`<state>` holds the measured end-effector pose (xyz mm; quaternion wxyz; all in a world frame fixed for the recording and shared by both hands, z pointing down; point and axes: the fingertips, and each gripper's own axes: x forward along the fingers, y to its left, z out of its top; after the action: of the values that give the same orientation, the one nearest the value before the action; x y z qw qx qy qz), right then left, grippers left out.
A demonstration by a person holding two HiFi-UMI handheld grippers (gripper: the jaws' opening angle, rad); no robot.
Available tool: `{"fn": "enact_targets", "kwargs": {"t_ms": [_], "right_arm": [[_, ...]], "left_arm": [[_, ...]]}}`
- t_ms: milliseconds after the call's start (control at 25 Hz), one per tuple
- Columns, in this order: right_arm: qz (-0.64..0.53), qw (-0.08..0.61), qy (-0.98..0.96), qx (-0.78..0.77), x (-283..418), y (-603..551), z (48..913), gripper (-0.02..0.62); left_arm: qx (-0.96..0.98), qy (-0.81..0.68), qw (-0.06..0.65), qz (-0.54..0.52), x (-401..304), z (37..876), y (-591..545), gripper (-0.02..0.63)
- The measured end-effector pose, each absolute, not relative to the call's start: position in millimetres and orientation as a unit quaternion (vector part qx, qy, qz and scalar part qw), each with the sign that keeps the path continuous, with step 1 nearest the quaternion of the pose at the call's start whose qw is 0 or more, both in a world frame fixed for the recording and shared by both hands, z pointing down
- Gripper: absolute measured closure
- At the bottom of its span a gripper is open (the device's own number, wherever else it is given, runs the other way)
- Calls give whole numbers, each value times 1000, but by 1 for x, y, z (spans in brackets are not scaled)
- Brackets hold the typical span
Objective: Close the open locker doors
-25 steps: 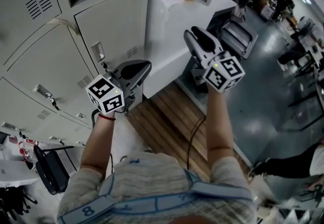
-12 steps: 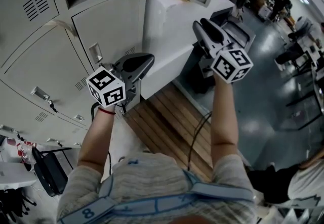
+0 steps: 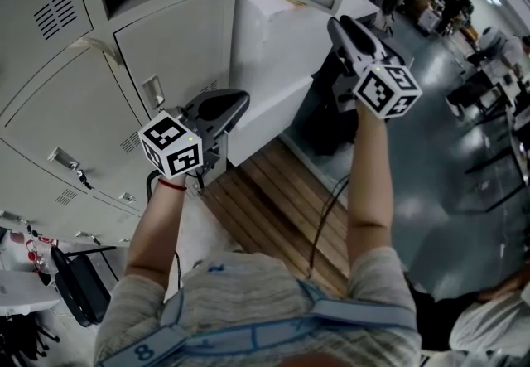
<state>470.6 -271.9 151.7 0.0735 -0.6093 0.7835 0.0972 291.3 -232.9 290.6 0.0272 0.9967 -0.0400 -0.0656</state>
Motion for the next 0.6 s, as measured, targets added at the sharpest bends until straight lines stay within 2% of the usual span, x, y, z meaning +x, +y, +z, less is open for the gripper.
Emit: {"fn": "enact_targets", "kwargs": {"t_ms": [600], "right_arm": [[87, 72, 784, -610, 479, -293, 139, 489]], "left_arm": [[996, -53, 32, -63, 282, 296, -238, 601]]}}
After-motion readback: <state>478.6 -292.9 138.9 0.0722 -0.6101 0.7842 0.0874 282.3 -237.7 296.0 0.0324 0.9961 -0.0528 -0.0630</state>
